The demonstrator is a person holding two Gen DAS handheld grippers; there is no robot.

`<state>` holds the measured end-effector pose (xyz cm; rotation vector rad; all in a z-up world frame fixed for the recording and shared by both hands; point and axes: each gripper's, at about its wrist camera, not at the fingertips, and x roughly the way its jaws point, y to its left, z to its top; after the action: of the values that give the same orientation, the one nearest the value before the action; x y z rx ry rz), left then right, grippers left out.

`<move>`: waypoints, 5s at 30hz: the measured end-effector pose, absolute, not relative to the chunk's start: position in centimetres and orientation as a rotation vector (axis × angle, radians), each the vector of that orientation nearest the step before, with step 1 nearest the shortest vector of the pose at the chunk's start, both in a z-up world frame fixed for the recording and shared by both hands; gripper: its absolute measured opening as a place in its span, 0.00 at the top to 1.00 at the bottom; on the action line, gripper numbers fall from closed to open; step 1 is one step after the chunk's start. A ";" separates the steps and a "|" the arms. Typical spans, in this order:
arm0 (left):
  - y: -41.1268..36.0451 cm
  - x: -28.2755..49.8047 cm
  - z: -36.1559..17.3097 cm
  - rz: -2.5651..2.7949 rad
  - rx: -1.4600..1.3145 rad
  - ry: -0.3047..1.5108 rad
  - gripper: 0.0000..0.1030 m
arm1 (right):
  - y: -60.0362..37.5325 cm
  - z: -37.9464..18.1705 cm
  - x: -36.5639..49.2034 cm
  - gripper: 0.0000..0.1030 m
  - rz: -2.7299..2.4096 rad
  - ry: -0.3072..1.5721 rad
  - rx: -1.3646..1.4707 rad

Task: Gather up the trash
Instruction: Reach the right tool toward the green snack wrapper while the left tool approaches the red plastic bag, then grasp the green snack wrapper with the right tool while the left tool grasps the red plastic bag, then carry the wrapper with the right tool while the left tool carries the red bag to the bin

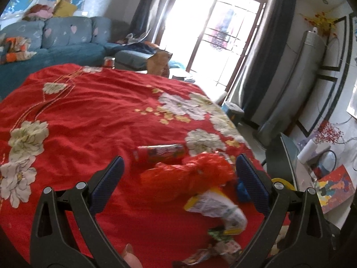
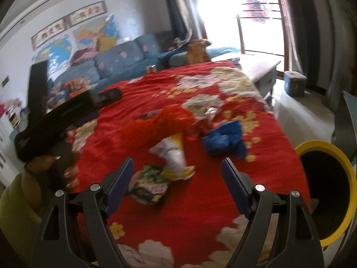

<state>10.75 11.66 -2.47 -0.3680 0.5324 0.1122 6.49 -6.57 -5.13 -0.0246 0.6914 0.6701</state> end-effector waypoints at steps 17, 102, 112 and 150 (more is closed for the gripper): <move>14.7 12.9 -8.0 0.035 -0.501 0.665 0.28 | -1.4 -9.1 5.3 0.46 0.761 0.806 -0.208; 0.3 10.8 -1.2 -0.295 -0.281 0.566 0.97 | -18.2 -2.7 10.8 0.95 0.386 0.590 0.109; -2.9 11.4 -1.4 -0.344 -0.229 0.585 0.97 | -22.1 -2.9 11.5 0.95 0.306 0.579 0.167; -17.5 14.5 -6.2 -0.550 0.096 0.725 0.97 | -33.4 -6.3 13.8 0.95 0.108 0.619 0.358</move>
<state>14.53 -17.54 -6.23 0.0962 0.7249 -0.5503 13.81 -33.45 -6.29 0.3579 0.6190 0.1083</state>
